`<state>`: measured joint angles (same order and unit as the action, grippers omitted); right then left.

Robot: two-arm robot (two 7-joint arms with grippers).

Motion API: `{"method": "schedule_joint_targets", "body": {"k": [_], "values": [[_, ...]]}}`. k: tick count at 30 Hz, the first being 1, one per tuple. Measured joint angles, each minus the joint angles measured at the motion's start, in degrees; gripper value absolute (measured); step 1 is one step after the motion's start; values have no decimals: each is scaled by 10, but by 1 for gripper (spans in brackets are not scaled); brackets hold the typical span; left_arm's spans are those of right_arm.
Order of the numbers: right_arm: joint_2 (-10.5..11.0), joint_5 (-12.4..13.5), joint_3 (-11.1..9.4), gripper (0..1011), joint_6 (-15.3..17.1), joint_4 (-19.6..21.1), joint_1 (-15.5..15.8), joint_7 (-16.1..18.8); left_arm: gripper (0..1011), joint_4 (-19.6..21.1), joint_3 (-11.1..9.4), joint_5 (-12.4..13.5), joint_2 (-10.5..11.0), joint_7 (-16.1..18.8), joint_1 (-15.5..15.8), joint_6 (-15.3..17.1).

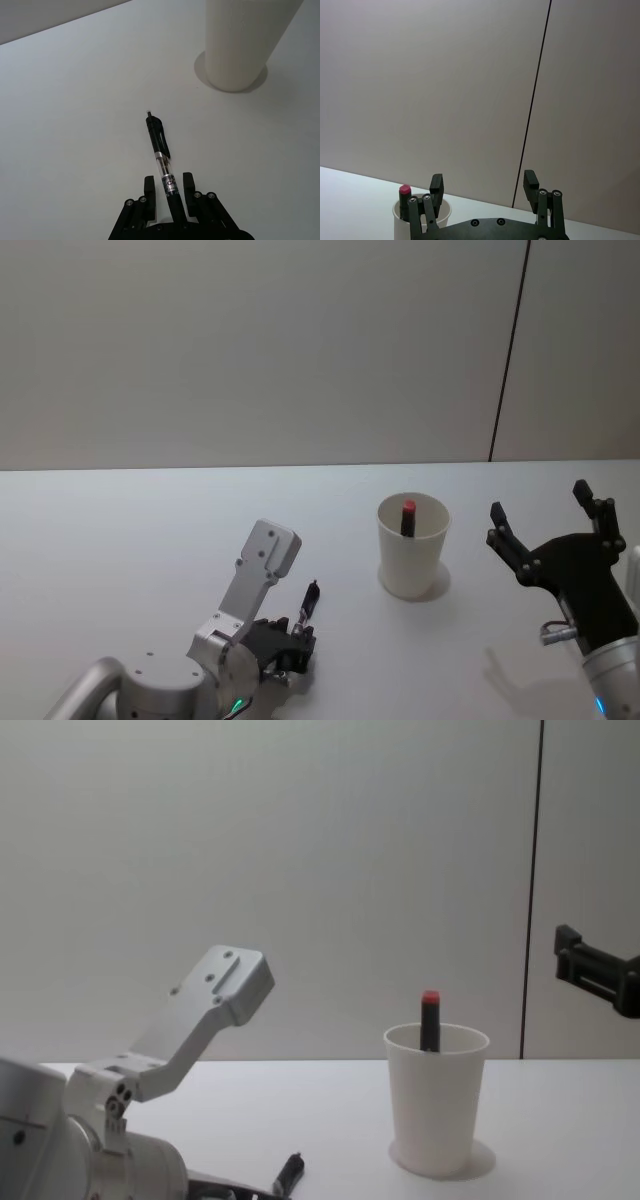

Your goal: Place the pen into the pen holder.

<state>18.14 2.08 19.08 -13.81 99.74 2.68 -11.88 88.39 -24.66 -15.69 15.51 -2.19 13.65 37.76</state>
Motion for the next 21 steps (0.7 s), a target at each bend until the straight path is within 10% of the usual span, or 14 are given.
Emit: {"method": "schedule_joint_targets", "body": {"k": [21], "values": [[0, 0, 0, 1002, 0, 0, 0, 0, 202, 0, 2, 20, -2, 4, -3, -14]]}}
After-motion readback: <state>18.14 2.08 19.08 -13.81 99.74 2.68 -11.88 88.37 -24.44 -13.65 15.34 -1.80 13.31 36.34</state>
